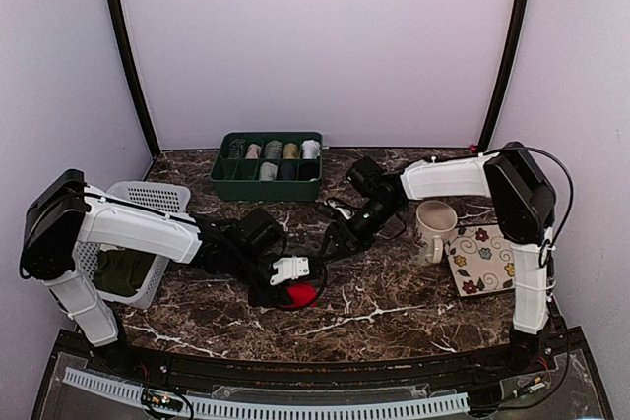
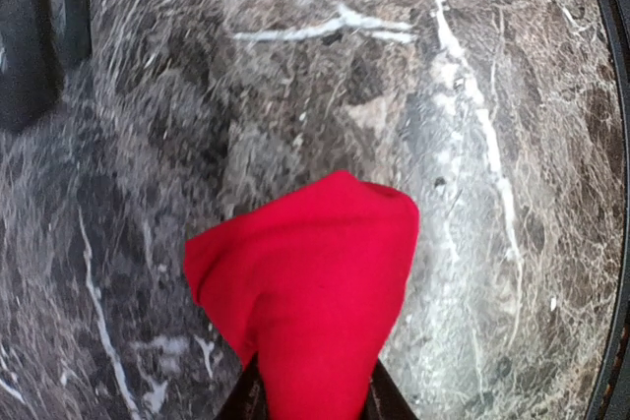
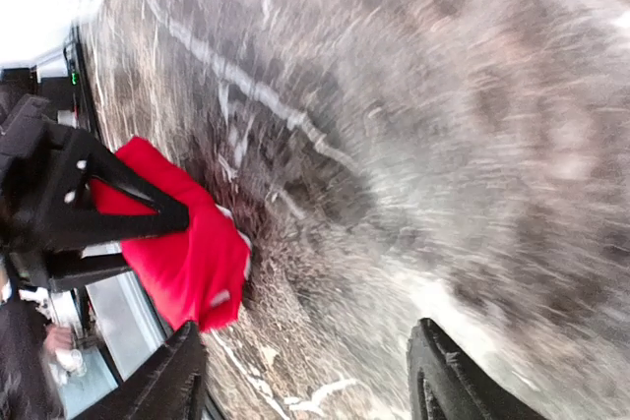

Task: Roll the underwear
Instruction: Pick up the underwear from the center of the board, then place the underwear in the storage box.

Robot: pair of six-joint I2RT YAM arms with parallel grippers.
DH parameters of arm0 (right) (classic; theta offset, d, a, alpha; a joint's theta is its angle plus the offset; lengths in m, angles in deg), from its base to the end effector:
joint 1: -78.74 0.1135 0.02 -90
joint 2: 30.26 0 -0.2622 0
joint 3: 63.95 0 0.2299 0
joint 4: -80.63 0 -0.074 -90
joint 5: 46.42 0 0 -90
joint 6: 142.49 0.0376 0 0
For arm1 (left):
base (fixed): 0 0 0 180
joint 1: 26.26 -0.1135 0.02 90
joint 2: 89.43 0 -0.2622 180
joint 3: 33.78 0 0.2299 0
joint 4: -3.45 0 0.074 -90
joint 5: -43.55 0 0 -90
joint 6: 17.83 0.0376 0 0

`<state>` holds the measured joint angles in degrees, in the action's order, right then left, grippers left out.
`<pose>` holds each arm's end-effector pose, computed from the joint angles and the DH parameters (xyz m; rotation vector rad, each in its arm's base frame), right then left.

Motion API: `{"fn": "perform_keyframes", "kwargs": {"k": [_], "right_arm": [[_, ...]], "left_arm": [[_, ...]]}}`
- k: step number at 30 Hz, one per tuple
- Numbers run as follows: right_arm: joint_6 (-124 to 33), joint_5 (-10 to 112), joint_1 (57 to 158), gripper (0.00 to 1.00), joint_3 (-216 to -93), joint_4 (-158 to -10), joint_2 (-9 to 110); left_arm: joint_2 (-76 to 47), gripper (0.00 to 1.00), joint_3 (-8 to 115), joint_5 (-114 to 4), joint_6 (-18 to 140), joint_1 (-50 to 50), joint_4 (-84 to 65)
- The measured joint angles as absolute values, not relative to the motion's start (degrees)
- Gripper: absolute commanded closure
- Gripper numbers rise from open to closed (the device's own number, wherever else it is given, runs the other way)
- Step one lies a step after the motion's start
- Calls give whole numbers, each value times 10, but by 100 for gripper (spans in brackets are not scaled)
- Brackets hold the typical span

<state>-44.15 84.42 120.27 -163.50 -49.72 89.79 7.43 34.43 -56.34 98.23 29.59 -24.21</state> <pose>0.2842 0.2846 0.1636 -1.0083 2.7226 1.1918 0.1713 -0.2640 0.1712 1.7460 1.9084 -0.4174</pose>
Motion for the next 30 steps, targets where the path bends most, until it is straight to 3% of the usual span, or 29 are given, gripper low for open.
{"fn": "perform_keyframes", "kwargs": {"k": [9,19,30], "right_arm": [[-420,822,1169,0,-1655,-513,824],[-383,807,1108,0,-1651,-566,724],[-365,783,1083,0,-1591,-585,679]], "left_arm": [[13,100,346,-592,891,201,-294],[-7,100,505,-511,766,35,-297],[165,100,718,-338,689,-30,-321]]}}
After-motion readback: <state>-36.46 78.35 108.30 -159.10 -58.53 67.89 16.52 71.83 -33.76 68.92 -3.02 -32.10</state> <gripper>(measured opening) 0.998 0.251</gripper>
